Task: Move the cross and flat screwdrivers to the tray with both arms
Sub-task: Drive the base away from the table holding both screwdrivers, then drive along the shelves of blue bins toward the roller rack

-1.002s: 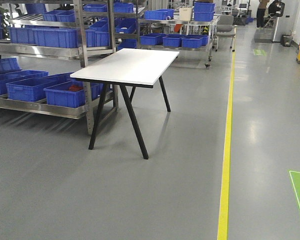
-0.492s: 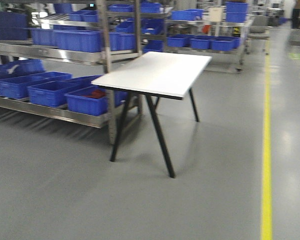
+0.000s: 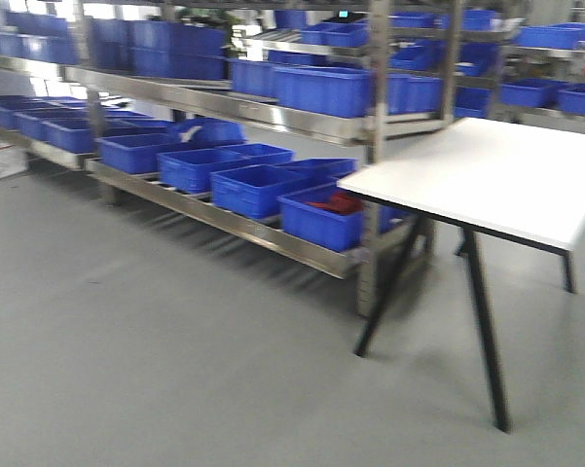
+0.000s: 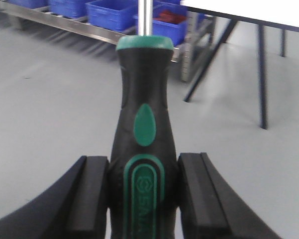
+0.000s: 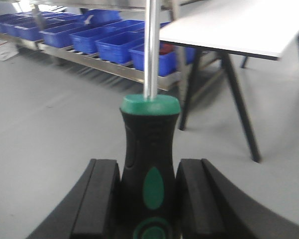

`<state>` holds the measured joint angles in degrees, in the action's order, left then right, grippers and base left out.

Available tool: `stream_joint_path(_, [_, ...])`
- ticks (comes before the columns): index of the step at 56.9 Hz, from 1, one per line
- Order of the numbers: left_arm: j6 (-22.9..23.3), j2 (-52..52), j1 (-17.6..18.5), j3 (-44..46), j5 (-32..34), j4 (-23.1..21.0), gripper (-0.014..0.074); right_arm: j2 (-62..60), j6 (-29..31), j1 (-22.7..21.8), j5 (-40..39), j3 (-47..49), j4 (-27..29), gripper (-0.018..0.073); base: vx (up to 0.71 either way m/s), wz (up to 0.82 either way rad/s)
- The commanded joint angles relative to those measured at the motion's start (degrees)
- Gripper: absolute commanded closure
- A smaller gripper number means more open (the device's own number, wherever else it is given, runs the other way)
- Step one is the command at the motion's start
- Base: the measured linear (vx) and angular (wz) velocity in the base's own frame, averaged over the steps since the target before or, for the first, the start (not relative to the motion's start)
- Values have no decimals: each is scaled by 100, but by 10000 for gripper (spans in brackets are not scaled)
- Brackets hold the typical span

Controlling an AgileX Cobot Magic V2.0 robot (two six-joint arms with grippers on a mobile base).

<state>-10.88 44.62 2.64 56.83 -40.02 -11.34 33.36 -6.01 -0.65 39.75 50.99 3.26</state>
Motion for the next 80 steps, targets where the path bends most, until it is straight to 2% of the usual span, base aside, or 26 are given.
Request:
stream_joint_path(1, [33, -52, -15, 154, 541, -84, 597, 21, 25, -11, -528, 163, -2, 568, 57, 65])
stream_joint_path(26, [33, -97, -15, 154, 490, -84, 597, 21, 25, -11, -467, 163, -5, 568, 58, 54])
stream_joint_path(80, [33, -110, -15, 154, 301, -84, 597, 21, 25, -11, -442, 163, -5, 568, 60, 37])
